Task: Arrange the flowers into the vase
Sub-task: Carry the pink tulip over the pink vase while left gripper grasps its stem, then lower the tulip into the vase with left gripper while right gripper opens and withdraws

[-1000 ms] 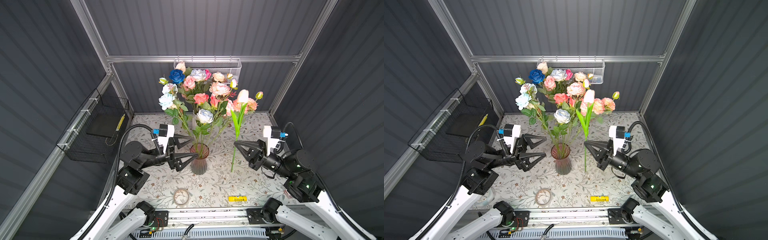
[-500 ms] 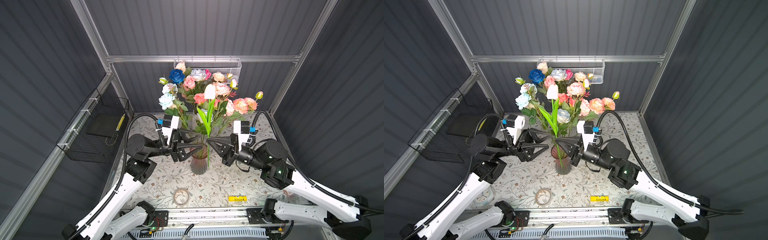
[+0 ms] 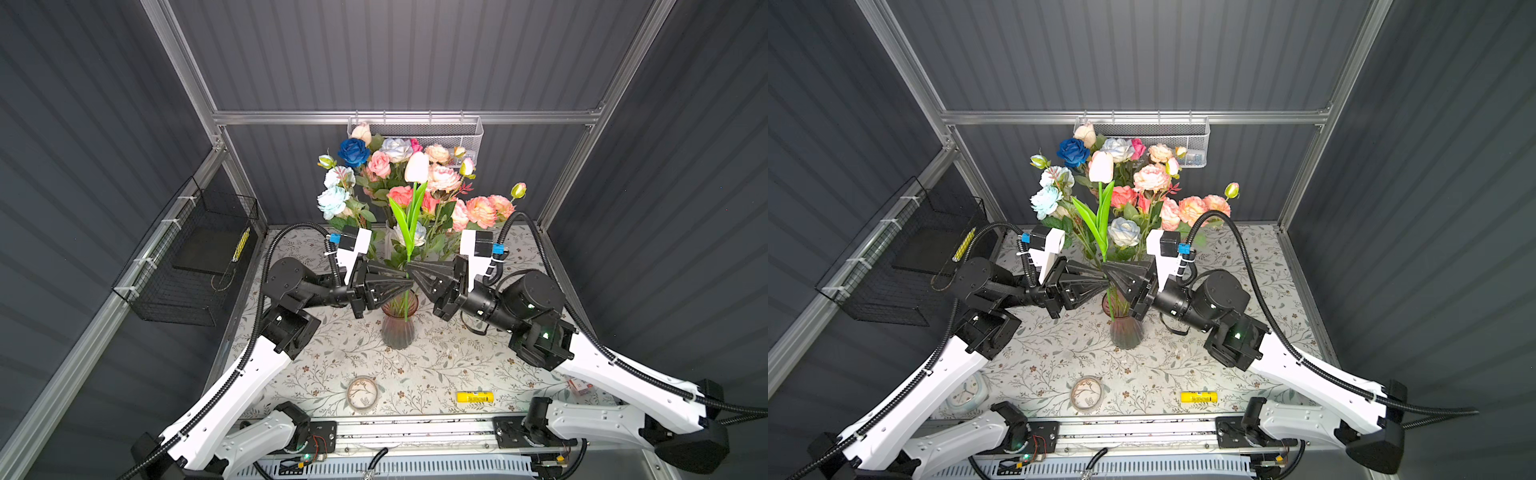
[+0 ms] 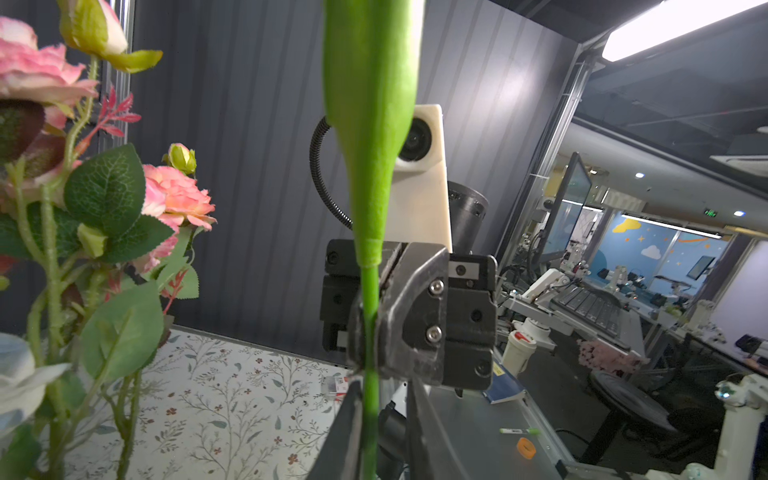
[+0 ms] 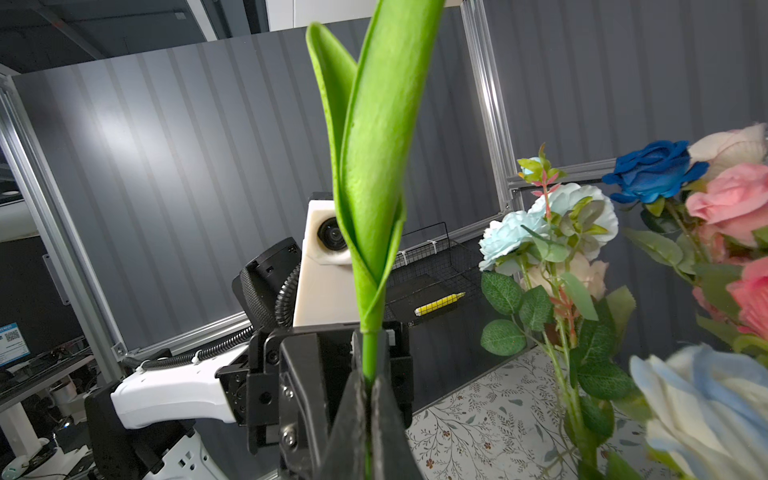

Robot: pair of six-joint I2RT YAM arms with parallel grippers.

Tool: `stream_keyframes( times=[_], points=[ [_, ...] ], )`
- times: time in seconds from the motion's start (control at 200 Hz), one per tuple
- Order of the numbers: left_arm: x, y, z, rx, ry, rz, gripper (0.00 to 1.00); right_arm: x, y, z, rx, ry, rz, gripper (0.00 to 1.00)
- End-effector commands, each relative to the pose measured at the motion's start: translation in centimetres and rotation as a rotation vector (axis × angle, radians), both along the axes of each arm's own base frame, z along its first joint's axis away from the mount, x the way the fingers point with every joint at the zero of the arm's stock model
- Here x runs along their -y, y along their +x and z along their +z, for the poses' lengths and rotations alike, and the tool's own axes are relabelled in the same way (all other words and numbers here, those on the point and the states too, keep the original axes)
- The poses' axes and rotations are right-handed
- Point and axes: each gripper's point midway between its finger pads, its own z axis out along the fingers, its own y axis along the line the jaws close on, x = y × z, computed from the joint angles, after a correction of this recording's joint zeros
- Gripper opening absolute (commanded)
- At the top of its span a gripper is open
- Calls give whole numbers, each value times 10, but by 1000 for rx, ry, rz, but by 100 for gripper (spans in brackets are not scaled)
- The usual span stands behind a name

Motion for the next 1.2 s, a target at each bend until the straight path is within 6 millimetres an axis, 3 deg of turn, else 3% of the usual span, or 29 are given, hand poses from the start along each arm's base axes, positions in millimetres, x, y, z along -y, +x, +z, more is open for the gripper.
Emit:
stream_keyframes(
  times=[0.0, 0.08, 0.185, 0.325, 0.555, 0.745, 0.915, 1.196],
  points=[
    [-3, -8, 14, 68, -5, 5, 2, 6, -3, 19, 22, 40, -15, 0],
    [-3, -4, 14, 81, 8, 32, 0, 9, -2, 16, 21, 31, -29, 5],
    [-6, 2, 14, 120, 25, 104, 0, 24, -4, 14, 31, 35, -70, 32],
    [-10, 19, 15, 198, 39, 242, 0, 58, -12, 11, 67, 36, -143, 41],
    [-15, 69, 2, 285, 13, 506, 0, 109, -26, 6, 82, 71, -231, 43],
    [-3, 100, -38, 225, 29, 559, 0, 137, -36, 7, 102, 88, -278, 43],
    [-1, 111, -72, 213, 56, 622, 0, 150, -36, 4, 113, 91, -320, 42],
    [-2, 123, -108, 164, 107, 679, 0, 149, -36, 1, 112, 75, -320, 42]
  ],
)
